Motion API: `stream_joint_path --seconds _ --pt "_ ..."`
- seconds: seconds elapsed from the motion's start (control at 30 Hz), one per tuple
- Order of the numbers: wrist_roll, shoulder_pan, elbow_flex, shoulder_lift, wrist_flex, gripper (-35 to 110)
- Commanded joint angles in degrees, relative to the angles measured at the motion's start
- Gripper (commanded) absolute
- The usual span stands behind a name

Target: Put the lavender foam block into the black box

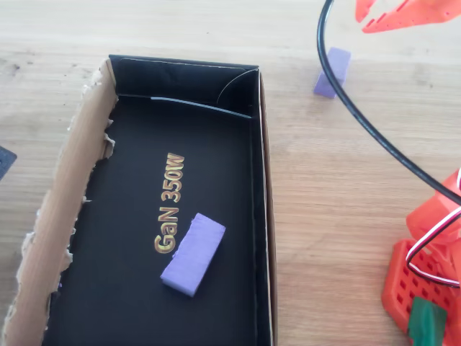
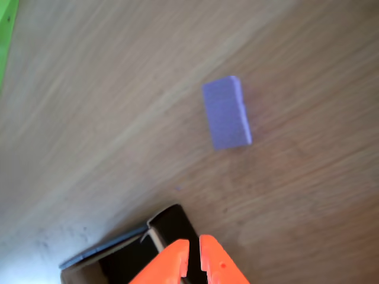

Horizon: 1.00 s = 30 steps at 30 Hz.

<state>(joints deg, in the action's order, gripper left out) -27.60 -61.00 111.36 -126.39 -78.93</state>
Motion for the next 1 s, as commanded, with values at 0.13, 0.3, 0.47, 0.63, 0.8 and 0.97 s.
stream_joint_path --seconds 0.13,0.3,0.47,0.63,0.8,0.97 --pt "-3.2 -3.7 -11.7 10.6 -5.3 0" --pt "-1.4 -5.2 -16.4 15.4 -7.1 0" --pt "-2.9 -6.2 -17.5 18.4 -7.6 0" --pt "-3.2 -6.4 -20.3 22.4 -7.6 0" --pt "-3.6 -6.4 -23.6 25.7 -9.2 0" --pt "-3.1 -6.9 -25.0 27.6 -9.4 0"
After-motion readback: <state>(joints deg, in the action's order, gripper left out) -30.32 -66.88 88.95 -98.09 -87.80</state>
